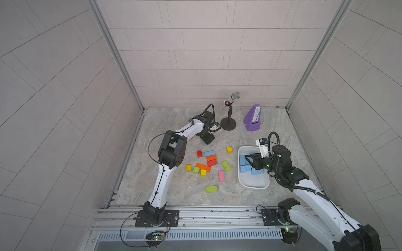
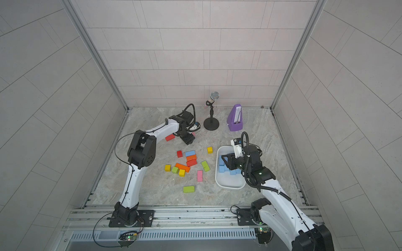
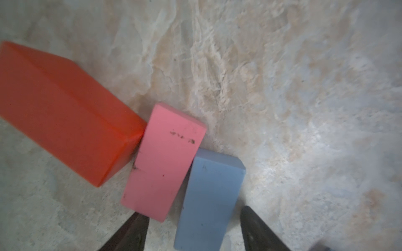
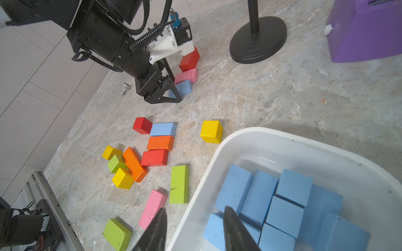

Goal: Pick out the blue building blocks
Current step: Pick up the building block from the center of the board.

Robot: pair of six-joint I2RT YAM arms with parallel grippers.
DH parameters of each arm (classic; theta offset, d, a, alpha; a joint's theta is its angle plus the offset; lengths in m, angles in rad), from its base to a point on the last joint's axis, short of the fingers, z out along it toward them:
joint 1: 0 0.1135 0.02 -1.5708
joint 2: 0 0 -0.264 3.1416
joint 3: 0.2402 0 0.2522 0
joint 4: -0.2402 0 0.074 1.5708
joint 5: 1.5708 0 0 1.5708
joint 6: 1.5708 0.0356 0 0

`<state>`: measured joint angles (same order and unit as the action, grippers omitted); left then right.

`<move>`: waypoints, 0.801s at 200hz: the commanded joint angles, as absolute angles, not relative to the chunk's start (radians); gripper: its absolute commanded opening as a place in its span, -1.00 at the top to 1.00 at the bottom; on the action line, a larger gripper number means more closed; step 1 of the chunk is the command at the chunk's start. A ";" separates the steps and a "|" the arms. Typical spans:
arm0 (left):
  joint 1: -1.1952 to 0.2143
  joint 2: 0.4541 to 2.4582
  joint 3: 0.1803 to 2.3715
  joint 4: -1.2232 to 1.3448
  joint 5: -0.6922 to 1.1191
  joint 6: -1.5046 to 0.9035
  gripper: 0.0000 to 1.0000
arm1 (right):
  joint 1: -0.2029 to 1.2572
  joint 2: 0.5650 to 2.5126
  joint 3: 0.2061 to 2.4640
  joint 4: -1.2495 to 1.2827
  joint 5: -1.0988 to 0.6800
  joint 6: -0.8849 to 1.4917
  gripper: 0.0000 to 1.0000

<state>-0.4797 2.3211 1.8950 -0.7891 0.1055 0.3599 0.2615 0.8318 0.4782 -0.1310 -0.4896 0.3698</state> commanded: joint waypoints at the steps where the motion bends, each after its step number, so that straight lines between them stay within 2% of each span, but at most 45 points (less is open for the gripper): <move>1: -0.492 2.345 1.917 -0.837 0.079 0.412 -0.26 | 0.262 0.821 0.488 -0.133 -0.489 0.358 0.12; 28: -0.492 2.342 1.914 -0.844 0.088 0.419 0.00 | 0.262 0.808 0.485 -0.137 -0.482 0.359 0.12; 71: -0.493 2.278 1.851 -0.835 0.117 0.428 0.23 | 0.262 0.787 0.477 -0.138 -0.467 0.361 0.13; 122: -0.492 2.065 1.638 -0.731 0.177 0.431 0.33 | 0.262 0.746 0.459 -0.081 -0.471 0.402 0.11; 160: -0.483 1.861 1.437 -0.611 0.315 0.374 0.44 | 0.304 0.743 0.429 0.072 -0.507 0.450 0.08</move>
<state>-0.4881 1.9820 1.5227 -0.7017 0.2024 0.4057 0.2695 0.7498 0.4419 -0.0410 -0.4889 0.4179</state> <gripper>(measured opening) 0.335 0.457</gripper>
